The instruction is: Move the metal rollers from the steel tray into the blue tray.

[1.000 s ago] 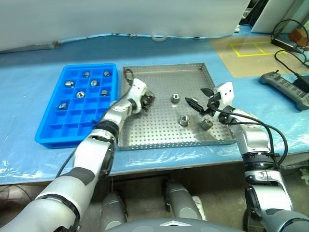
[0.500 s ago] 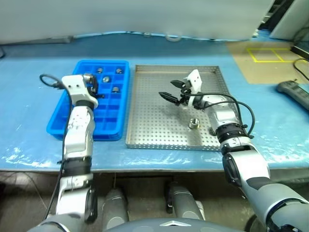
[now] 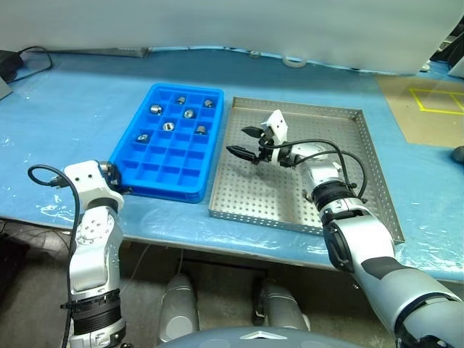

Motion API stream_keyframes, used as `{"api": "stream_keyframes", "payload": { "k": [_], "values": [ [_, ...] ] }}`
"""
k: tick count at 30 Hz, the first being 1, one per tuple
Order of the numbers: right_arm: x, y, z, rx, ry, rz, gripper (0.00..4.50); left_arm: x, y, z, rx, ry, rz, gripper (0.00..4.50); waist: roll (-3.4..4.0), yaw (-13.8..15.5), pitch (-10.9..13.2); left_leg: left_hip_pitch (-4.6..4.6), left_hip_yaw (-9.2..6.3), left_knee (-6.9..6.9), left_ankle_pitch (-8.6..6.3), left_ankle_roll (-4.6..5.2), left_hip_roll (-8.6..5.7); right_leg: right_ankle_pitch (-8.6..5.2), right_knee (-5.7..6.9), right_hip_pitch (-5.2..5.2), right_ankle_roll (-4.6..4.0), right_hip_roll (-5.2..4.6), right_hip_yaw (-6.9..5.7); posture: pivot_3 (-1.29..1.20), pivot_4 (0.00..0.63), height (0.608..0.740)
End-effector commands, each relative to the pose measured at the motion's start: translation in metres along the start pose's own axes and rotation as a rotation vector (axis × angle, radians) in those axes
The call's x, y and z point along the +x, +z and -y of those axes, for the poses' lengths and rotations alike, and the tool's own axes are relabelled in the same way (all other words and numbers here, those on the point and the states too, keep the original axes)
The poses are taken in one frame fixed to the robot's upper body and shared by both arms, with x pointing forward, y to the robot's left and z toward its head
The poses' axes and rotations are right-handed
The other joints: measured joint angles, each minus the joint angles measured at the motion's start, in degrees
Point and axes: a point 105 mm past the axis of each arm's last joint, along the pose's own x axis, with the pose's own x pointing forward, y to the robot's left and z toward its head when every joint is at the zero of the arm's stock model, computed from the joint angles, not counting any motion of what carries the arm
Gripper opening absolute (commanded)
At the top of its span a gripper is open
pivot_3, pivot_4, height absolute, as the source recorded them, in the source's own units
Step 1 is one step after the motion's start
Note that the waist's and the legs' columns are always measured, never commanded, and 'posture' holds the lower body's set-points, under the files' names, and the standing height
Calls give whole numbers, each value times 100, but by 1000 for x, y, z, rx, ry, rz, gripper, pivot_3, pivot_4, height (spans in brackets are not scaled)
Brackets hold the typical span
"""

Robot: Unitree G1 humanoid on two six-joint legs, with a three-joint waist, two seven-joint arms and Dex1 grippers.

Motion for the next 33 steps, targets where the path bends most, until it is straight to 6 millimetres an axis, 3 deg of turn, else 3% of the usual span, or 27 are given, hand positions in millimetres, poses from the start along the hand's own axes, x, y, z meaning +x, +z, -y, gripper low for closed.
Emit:
{"api": "stream_keyframes", "payload": {
  "k": [1,5,10,11,16,19,24,27,29,33],
  "values": [
    [-3,11,4,-37,-15,38,4500,7,12,15,3,-72,36,1324,0,-2,0,0,0,-1,1,-1,0,0,0,0,0,0,0,-97,150,740],
    [-9,9,8,-38,-38,39,4500,18,21,30,12,-139,59,1324,0,-16,0,-2,1,0,2,0,-3,0,-2,-2,0,0,3,-122,150,740],
    [-17,8,13,-42,-71,41,4500,22,17,33,6,-152,40,1324,0,-57,0,-2,1,0,3,0,-3,0,1,-1,0,-1,2,-155,150,740],
    [-18,8,14,-42,-76,40,4500,23,16,32,5,-148,37,2040,0,-71,0,-2,1,1,3,1,-4,0,2,-1,0,-2,3,-156,150,740],
    [-21,6,15,-42,-87,37,4500,24,16,33,-22,-148,36,3662,0,-108,-1,0,1,2,5,2,-4,1,3,2,2,-2,2,-165,150,740],
    [-20,8,15,-44,-92,44,4500,26,29,41,-45,-206,83,4477,0,-115,-1,1,1,2,6,2,-3,2,5,2,4,-1,2,-173,150,740],
    [-24,19,22,-25,-142,95,4500,28,52,75,-8,-454,176,4477,0,-130,-1,0,0,2,8,1,-3,3,6,1,5,-1,2,-253,150,740],
    [-44,19,39,-26,-271,109,4500,13,63,131,30,-856,203,4477,1,-146,-1,0,4,3,8,4,-8,3,1,0,5,-2,9,-318,150,740],
    [-58,16,48,-27,-346,102,4500,7,65,151,53,-1007,204,4477,1,-152,-1,0,6,2,9,6,-11,3,-2,0,4,-2,11,-363,150,740],
    [-81,3,61,-42,-464,24,4500,22,63,170,91,-1069,195,4477,1,-291,-1,2,15,2,11,12,-12,3,0,-2,5,-1,21,-432,150,740]
  ]
}}
